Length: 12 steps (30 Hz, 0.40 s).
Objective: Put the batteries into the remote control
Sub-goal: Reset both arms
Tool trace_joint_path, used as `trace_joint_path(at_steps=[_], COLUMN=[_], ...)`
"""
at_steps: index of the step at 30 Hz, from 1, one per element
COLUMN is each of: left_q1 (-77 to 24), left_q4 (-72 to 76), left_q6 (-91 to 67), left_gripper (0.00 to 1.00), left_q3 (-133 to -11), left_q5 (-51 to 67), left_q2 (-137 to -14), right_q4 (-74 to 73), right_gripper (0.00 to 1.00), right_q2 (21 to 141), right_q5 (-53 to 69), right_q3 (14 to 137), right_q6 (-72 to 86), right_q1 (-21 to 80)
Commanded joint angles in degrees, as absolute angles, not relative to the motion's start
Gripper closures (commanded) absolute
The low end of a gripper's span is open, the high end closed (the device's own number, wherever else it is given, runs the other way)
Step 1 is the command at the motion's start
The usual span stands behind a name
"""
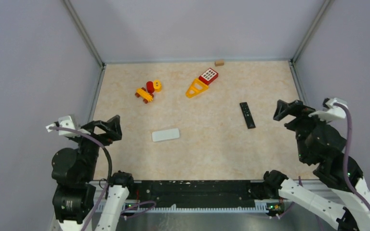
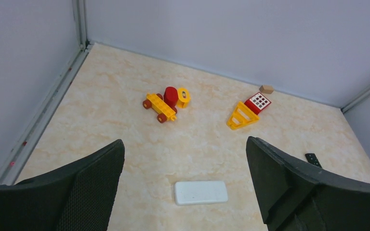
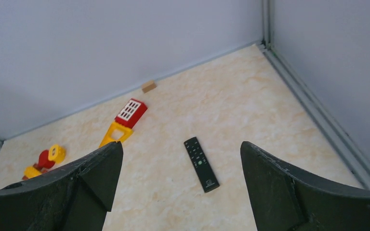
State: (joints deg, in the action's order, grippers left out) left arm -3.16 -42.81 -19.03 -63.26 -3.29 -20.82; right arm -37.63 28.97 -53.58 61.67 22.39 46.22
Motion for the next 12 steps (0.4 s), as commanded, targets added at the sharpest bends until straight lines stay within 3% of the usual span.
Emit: trace_joint_path(at_steps=[1,12], left_q1=[-3.2,-3.2], left_q4=[-46.5,-48.1], left_q6=[-16.0,-16.5], left_gripper=[0.01,0.01], left_q3=[-67.1,-66.8], left_q5=[-6.4,-8.2], left_q2=[-19.1,-18.2], right_q4=[-38.6,-39.1], right_gripper=[0.07,0.06], right_q2=[25.4,24.8], right_q5=[-61.5,-61.4], right_q3=[63.7,63.3], right_q6=[15.7,17.1], right_q1=[45.9,45.9])
